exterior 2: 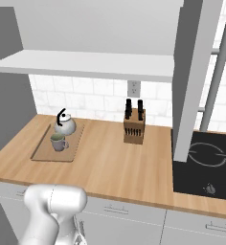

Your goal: Pick the kettle from the counter and place it on the tray. Then pick the mug from the cabinet and place it on the tray. Then close the cabinet doors.

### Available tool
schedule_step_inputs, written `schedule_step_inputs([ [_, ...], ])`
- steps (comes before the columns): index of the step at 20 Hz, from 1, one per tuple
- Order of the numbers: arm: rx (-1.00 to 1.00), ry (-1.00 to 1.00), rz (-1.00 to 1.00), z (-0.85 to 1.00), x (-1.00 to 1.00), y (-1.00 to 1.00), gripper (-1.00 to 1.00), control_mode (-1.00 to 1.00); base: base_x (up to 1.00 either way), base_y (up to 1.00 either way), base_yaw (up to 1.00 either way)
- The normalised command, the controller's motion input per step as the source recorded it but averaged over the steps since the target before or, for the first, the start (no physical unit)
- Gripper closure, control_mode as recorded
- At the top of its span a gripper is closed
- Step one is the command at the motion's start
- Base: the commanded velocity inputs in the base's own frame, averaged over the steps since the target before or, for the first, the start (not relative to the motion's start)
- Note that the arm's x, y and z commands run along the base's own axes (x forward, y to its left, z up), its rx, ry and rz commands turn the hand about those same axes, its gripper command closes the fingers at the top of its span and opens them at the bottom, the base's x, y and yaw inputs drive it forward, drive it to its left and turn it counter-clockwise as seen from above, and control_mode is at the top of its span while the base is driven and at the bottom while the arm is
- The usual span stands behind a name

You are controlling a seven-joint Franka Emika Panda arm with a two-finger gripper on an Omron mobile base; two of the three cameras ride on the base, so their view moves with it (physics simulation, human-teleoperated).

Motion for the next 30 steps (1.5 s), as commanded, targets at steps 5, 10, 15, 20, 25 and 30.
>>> schedule_step_inputs([
  [5,-0.05,-0.11,-0.14,0.11,0.0,0.49,-1.0,-1.0,0.0,0.0,0.0],
  [10,-0.07,-0.16,-0.15,0.0,0.13,0.58,-1.0,-1.0,0.0,0.0,0.0],
  [15,-0.06,-0.09,-0.19,0.0,0.32,0.54,-1.0,-1.0,0.0,0.0,0.0],
  [20,-0.05,0.0,-0.24,-0.12,0.41,0.34,-1.0,-1.0,0.0,0.0,0.0],
  [25,0.0,0.0,-0.17,-0.16,0.39,0.26,-1.0,-1.0,0.0,0.0,0.0],
  [30,0.0,0.0,-0.09,-0.12,0.52,0.08,-1.0,-1.0,0.0,0.0,0.0],
])
